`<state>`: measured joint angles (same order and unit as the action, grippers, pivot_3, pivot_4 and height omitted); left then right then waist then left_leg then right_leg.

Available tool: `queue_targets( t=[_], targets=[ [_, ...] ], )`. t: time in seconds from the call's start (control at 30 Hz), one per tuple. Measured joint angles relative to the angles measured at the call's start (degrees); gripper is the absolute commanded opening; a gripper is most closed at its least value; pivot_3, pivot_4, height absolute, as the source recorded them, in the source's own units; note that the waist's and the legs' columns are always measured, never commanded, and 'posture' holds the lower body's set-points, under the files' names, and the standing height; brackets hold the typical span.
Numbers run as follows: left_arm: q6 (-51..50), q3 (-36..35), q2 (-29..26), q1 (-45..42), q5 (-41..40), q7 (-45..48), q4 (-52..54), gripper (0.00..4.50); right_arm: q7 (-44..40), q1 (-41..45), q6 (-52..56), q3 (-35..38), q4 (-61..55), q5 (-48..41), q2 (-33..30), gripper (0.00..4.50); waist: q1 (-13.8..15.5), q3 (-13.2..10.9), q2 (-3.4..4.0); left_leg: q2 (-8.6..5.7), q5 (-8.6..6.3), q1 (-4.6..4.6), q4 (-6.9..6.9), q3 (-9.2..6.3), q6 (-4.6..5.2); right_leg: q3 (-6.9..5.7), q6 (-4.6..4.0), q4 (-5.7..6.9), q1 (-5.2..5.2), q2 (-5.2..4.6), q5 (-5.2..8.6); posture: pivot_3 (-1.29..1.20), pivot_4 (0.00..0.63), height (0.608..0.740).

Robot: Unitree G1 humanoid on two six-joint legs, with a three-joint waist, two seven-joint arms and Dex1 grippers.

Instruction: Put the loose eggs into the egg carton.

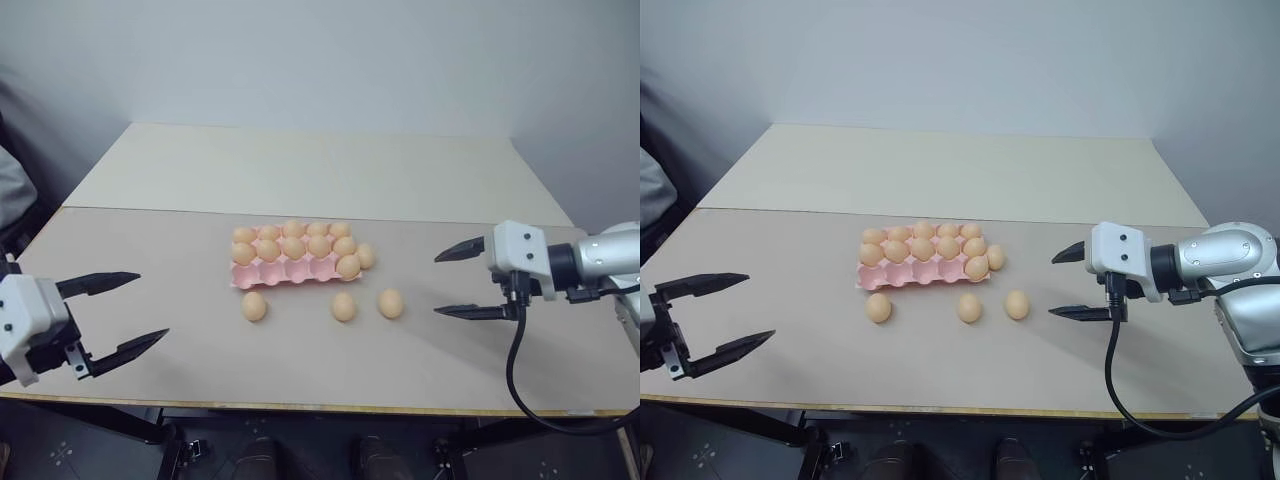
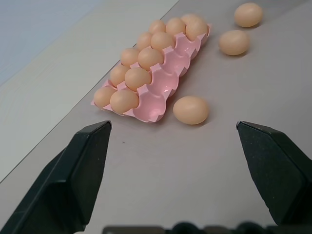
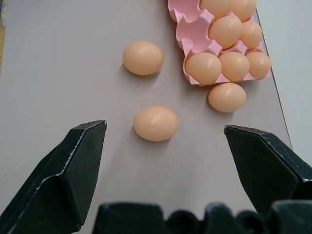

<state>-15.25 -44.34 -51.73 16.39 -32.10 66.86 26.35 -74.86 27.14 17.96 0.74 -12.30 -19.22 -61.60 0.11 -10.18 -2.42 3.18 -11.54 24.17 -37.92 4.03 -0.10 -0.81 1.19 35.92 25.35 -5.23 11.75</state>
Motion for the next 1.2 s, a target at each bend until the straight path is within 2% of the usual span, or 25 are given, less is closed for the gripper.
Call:
queue_targets(
  t=[0.33,0.7,0.83,0.93,1.2],
  targets=[
    [-1.1,1.3,-0.3,-2.4,-0.9,-1.1,0.0,4.47,0.1,-0.9,0.0,0.0,-0.8,-0.1,0.0,4.5,0.0,0.0,0.0,-0.01,0.01,0.0,0.0,0.0,0.01,0.0,0.0,0.0,-0.01,0.0,0.0,0.0,0.15,0.74],
    [0.1,7.6,-0.9,-7.1,-1.7,0.3,-1.8,4.47,2.8,-0.9,0.0,0.4,0.5,0.1,0.9,4.5,0.0,0.0,0.0,-0.01,0.19,-0.01,0.0,0.0,0.32,0.0,0.0,0.04,-0.02,0.02,0.0,0.0,0.15,0.74],
    [0.3,10.1,-2.6,-10.0,-1.7,2.0,-4.7,4.47,6.1,0.1,0.0,-0.6,2.6,1.8,4.9,4.5,-0.1,0.0,0.0,-0.01,0.19,0.0,0.0,0.01,0.32,0.02,0.0,0.05,0.0,0.02,-0.01,0.0,0.15,0.74],
    [0.4,12.3,-2.8,-12.2,-1.7,2.6,-5.7,4.47,8.6,4.0,-0.2,-3.1,6.8,3.9,10.0,4.5,-0.5,0.0,0.0,-0.01,0.23,0.01,0.0,0.01,0.37,0.03,-0.01,0.06,-0.01,0.03,-0.02,0.0,0.15,0.74],
    [0.4,14.8,-2.5,-13.2,-1.6,2.1,-4.6,4.47,8.3,15.9,-10.7,-9.1,28.1,10.0,18.8,4.5,-1.0,0.0,0.01,-0.06,0.24,0.03,0.0,0.01,0.4,0.05,0.0,0.05,-0.02,0.05,-0.04,0.0,0.15,0.74]
  ],
)
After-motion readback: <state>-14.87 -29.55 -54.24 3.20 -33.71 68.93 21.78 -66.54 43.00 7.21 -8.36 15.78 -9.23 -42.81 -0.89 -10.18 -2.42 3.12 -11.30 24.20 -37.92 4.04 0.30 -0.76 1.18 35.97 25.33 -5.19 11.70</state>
